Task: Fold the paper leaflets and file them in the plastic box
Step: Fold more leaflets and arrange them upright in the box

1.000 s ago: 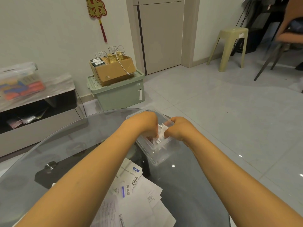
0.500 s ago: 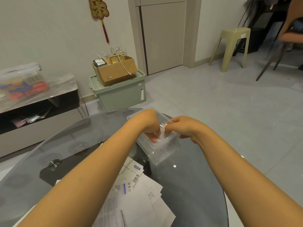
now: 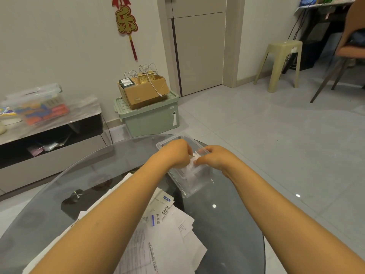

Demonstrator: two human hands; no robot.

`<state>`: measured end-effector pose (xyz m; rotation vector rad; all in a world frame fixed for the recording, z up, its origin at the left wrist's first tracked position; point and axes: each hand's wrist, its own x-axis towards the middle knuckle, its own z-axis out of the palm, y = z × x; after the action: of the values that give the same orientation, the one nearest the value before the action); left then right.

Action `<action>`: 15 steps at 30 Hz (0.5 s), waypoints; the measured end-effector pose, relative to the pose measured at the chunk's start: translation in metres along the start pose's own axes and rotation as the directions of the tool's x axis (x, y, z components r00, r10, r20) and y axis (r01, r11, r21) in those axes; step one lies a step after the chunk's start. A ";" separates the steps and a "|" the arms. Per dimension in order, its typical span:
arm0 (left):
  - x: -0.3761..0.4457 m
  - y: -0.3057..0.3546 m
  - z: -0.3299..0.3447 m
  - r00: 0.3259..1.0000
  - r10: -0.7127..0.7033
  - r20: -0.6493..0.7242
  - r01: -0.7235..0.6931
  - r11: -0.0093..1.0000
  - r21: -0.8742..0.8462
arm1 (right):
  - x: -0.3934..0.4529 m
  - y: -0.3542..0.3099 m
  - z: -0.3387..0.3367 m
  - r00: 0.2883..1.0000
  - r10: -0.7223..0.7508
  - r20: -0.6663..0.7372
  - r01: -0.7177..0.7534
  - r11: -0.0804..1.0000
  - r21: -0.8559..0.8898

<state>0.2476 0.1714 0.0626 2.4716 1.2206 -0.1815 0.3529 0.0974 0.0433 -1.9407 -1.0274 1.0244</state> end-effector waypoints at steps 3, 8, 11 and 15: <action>0.000 -0.004 0.004 1.000 -0.014 -0.007 0.014 1.000 0.011 | 0.001 -0.002 0.005 1.000 0.029 -0.005 -0.028 0.998 0.047; -0.003 -0.007 0.004 0.992 0.018 -0.128 -0.012 0.999 0.044 | 0.006 -0.004 0.003 0.998 0.021 -0.055 -0.017 0.997 0.069; -0.005 -0.006 0.005 0.984 0.045 -0.173 -0.052 0.998 -0.034 | 0.006 -0.004 0.001 0.998 0.016 -0.056 -0.013 0.998 0.064; -0.005 -0.008 0.007 0.981 0.102 -0.166 -0.126 0.982 -0.142 | 0.005 -0.007 -0.006 1.000 -0.013 -0.024 0.014 0.999 0.048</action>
<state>0.2385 0.1693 0.0553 2.4511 1.1040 0.1361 0.3574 0.1031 0.0499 -1.9000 -0.9926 1.0076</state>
